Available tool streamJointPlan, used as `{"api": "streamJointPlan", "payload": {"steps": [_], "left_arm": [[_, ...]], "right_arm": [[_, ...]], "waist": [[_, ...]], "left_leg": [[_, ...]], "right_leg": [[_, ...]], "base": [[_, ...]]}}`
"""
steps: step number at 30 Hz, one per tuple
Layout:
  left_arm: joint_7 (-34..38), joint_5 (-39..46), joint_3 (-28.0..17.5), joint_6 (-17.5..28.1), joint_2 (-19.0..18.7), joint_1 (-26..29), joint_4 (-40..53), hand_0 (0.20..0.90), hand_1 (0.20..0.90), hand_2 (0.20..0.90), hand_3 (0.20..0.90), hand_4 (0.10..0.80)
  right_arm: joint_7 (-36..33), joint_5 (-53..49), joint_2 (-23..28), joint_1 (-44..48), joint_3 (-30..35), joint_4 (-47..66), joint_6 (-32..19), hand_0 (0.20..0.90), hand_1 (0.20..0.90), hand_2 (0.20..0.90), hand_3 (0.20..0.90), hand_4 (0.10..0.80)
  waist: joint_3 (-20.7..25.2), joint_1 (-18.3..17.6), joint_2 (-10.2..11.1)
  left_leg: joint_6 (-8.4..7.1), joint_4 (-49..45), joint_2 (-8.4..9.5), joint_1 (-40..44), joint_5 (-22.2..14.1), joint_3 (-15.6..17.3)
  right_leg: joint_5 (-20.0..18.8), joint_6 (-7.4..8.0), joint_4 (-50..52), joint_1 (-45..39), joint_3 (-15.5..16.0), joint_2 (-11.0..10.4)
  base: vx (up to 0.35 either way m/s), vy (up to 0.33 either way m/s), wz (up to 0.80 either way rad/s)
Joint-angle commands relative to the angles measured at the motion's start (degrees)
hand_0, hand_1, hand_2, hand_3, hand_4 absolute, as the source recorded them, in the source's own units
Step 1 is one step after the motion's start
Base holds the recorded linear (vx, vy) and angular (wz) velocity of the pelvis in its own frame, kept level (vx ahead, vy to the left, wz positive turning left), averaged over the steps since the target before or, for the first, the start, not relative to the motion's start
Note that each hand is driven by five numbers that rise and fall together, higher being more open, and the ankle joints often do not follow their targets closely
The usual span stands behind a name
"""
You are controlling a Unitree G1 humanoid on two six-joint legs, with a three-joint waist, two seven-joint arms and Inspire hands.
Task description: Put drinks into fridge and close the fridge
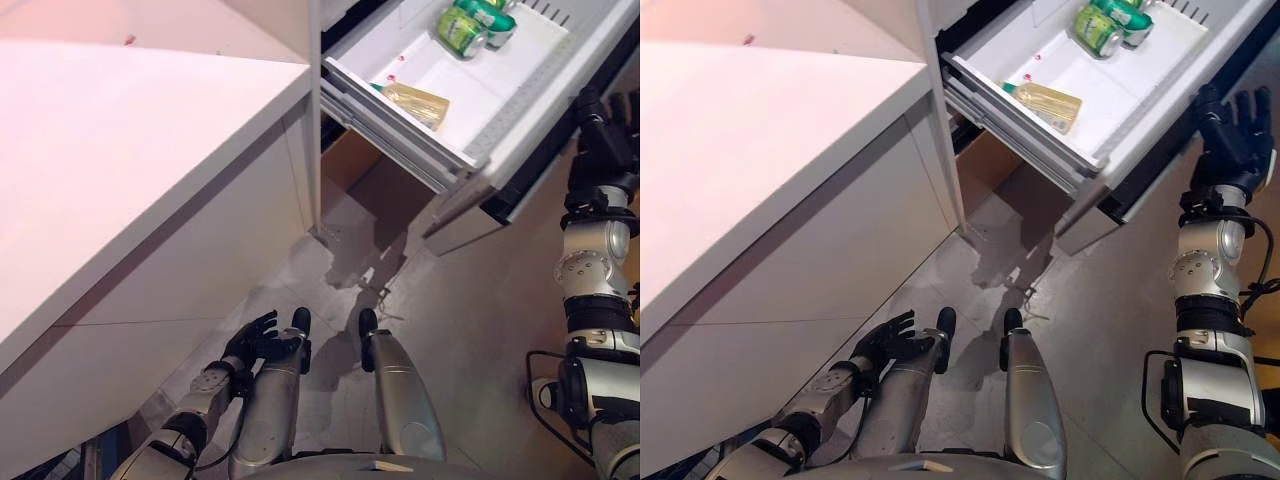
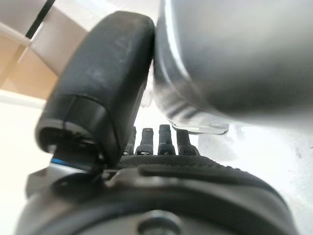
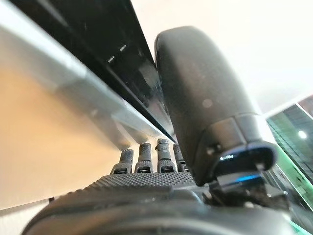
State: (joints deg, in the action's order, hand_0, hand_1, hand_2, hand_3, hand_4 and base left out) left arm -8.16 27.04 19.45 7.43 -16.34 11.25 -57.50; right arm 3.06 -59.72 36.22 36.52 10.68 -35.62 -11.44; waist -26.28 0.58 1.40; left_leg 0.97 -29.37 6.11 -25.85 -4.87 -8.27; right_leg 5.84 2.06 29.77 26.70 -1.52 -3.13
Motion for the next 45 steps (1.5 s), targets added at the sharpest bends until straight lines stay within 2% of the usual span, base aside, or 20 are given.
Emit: {"api": "streamJointPlan", "payload": {"steps": [1, 9, 20, 24, 26, 27, 30, 31, 34, 37, 41, 43, 45], "left_arm": [[-1.6, -0.2, 1.7, 1.4, -1.7, -4.1, 3.6, 0.9, 0.9, 0.9, 0.9, 0.8], [-3.1, -0.5, 3.3, 0.9, -2.5, -5.0, 2.6, 0.9, 0.9, 0.9, 0.9, 0.8], [-4.1, -1.5, 3.6, 0.0, -3.1, -6.9, 2.1, 0.9, 0.9, 0.9, 0.9, 0.8], [-4.3, -2.8, 3.5, -0.6, -3.4, -7.9, 2.0, 0.9, 0.9, 0.9, 0.9, 0.8], [-4.4, -3.5, 3.5, -0.3, -3.4, -8.5, 1.4, 0.9, 0.9, 0.9, 0.9, 0.8], [-4.4, -4.1, 3.4, 0.0, -3.3, -8.9, 1.3, 0.9, 0.9, 0.9, 0.9, 0.8], [-4.2, -4.9, 3.1, 0.9, -3.0, -9.6, 0.5, 0.9, 0.9, 0.9, 0.9, 0.8], [-4.1, -5.3, 2.8, 0.6, -2.9, -9.8, 0.2, 0.9, 0.9, 0.9, 0.9, 0.8], [-3.1, -5.4, 2.0, -0.2, -2.1, -10.3, -0.5, 0.9, 0.9, 0.9, 0.9, 0.8], [-3.0, -4.7, 0.2, -0.6, -1.4, -10.6, -1.1, 0.9, 0.9, 0.9, 0.9, 0.8], [-2.8, -4.3, -0.9, -0.2, -0.9, -10.7, -2.6, 0.9, 0.9, 0.9, 0.9, 0.8], [-2.9, -4.0, -1.6, -0.4, -0.5, -10.5, -3.8, 0.9, 0.9, 0.9, 0.9, 0.8], [-2.9, -4.2, -2.0, -0.7, -0.2, -10.4, -4.7, 0.9, 0.9, 0.9, 0.9, 0.8]], "right_arm": [[13.4, 1.2, 0.7, 7.2, -13.2, 9.8, 4.6, 0.9, 0.9, 0.9, 0.9, 0.8], [13.1, 3.3, 0.2, 18.2, -18.8, 3.3, 7.2, 0.9, 0.9, 0.9, 0.9, 0.8], [10.2, 3.8, -0.3, 22.2, -20.6, 1.7, 7.1, 0.9, 0.9, 0.9, 0.9, 0.8], [8.0, 4.0, -0.3, 21.0, -20.1, 2.2, 5.4, 0.9, 0.9, 0.9, 0.9, 0.8], [4.3, 5.8, -0.4, 20.5, -19.6, 2.0, 1.7, 0.9, 0.9, 0.9, 0.9, 0.8], [0.6, 11.4, -0.4, 20.1, -19.1, 2.5, -2.9, 0.9, 0.9, 0.9, 0.9, 0.8], [-6.6, 15.2, -0.6, 18.6, -18.0, 7.7, -8.0, 0.9, 0.9, 0.9, 0.9, 0.8], [-12.2, 21.5, -1.2, 16.8, -16.7, 11.4, -9.7, 0.9, 0.9, 0.9, 0.9, 0.8], [-21.2, 29.3, -1.2, 12.4, -15.2, 19.2, -10.8, 0.9, 0.9, 0.9, 0.9, 0.8], [-23.7, 29.3, 0.0, 6.8, -13.0, 23.3, -10.6, 0.9, 0.9, 0.9, 0.9, 0.8], [-22.9, 24.9, 0.5, 0.4, -9.3, 21.5, -10.5, 0.9, 0.9, 0.9, 0.9, 0.8], [-21.4, 20.4, -1.2, -4.9, -7.3, 19.1, -9.0, 0.9, 0.9, 0.9, 0.9, 0.8], [-21.5, 20.9, -3.1, -7.9, -6.6, 16.3, -7.2, 0.9, 0.9, 0.9, 0.9, 0.8]], "waist": [[3.1, 4.6, -0.4], [4.4, 7.4, -1.1], [7.3, 9.2, -0.8], [9.6, 9.6, 0.1], [10.8, 9.7, 0.4], [11.5, 9.6, 0.6], [12.7, 9.1, 0.9], [13.5, 8.7, 1.1], [15.6, 7.1, 1.3], [17.4, 5.4, 1.3], [19.3, 3.8, 1.5], [20.4, 2.8, 1.6], [21.0, 2.3, 1.7]], "left_leg": [[2.9, 1.0, 2.05, 3.2, -2.8, 0.9], [2.13, 5.7, 1.86, 7.7, -1.3, -1.0], [1.84, 12.1, 1.79, 14.3, 0.0, -2.9], [1.9, 15.6, 1.73, 17.8, 0.5, -3.3], [2.02, 17.4, 1.64, 19.6, 0.7, -3.1], [2.11, 18.2, 1.59, 20.4, 0.8, -2.9], [2.28, 19.6, 1.31, 21.7, 0.9, -2.2], [2.39, 20.1, 1.2, 22.4, 0.8, -1.7], [2.61, 21.5, 0.85, 24.1, 0.7, -0.4], [2.54, 23.0, 0.49, 25.7, 0.8, 0.8], [2.1, 25.6, -0.19, 27.2, 1.4, 2.2], [1.66, 28.0, -0.98, 28.3, 2.2, 3.3], [1.36, 29.2, -1.52, 28.9, 2.7, 4.2]], "right_leg": [[-1.2, -2.73, -2.9, -5.2, 2.1, 0.8], [-1.8, -2.6, -8.2, -10.7, 4.2, -0.7], [-3.3, -1.97, -15.8, -18.1, 5.5, -1.7], [-4.3, -1.45, -19.8, -22.0, 5.7, -1.7], [-4.8, -1.21, -21.7, -23.8, 5.6, -1.6], [-5.1, -1.05, -22.6, -24.6, 5.5, -1.5], [-5.6, -0.72, -23.7, -25.5, 5.2, -1.4], [-5.9, -0.55, -24.3, -26.0, 4.8, -1.3], [-6.6, -0.31, -25.8, -27.0, 3.4, -0.9], [-7.2, -0.02, -27.0, -27.7, 2.2, -0.5], [-8.3, 0.31, -29.2, -28.3, 1.2, 0.0], [-9.1, 0.54, -30.8, -28.7, 0.9, 0.3], [-9.5, 0.55, -31.7, -29.0, 0.9, 0.5]], "base": [[0.0, 0.0, 0.0], [0.067, 0.026, 0.07], [0.088, 0.033, 0.19], [0.119, 0.027, 0.2], [0.102, 0.025, 0.15], [0.054, 0.025, 0.01], [0.011, 0.009, 0.0], [0.0, 0.0, 0.0], [0.005, 0.045, -0.01], [-0.017, 0.038, -0.11], [-0.037, -0.005, -0.15], [-0.059, -0.051, -0.14], [-0.041, -0.072, -0.18]]}}
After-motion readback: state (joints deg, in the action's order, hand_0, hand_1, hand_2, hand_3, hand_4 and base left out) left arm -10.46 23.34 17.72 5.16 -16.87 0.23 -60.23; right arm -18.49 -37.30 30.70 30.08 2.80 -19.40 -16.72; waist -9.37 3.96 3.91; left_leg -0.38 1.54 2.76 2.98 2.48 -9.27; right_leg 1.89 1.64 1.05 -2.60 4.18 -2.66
